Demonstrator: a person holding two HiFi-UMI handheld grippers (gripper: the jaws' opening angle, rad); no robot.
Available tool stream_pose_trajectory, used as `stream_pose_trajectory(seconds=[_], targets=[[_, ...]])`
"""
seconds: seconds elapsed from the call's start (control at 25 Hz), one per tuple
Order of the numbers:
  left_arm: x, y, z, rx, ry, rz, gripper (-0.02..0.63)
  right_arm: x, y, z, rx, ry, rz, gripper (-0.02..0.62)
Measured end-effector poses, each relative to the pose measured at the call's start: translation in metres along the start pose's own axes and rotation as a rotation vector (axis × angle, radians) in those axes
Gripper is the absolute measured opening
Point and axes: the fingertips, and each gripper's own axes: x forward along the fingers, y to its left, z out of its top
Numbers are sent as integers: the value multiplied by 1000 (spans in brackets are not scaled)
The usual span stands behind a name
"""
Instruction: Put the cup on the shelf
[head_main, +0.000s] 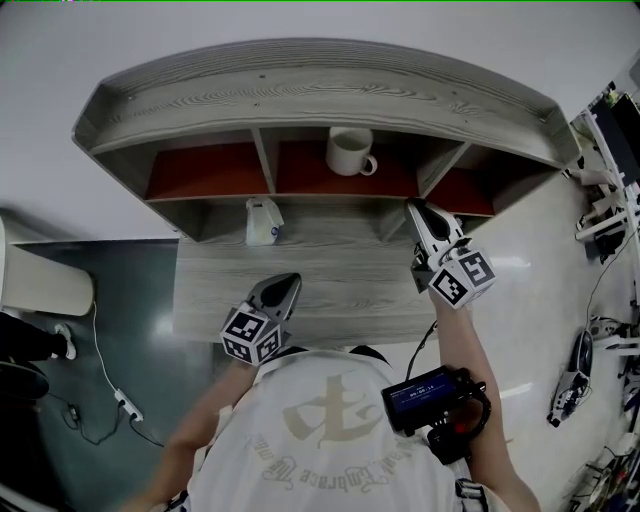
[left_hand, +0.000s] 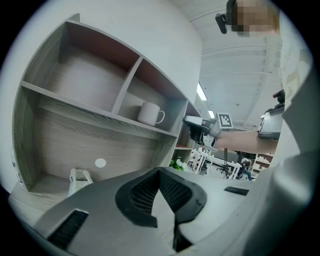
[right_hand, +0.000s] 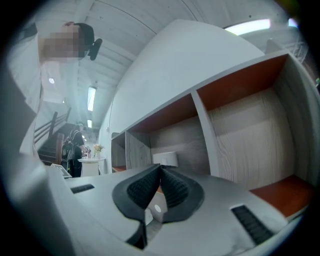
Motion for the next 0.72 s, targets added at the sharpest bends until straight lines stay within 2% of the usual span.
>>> stream_pose_trajectory(seconds=[0.72], targets=[[1,-8,20,32,-17,-9,2,-45,23,-64,57,112,42,3]])
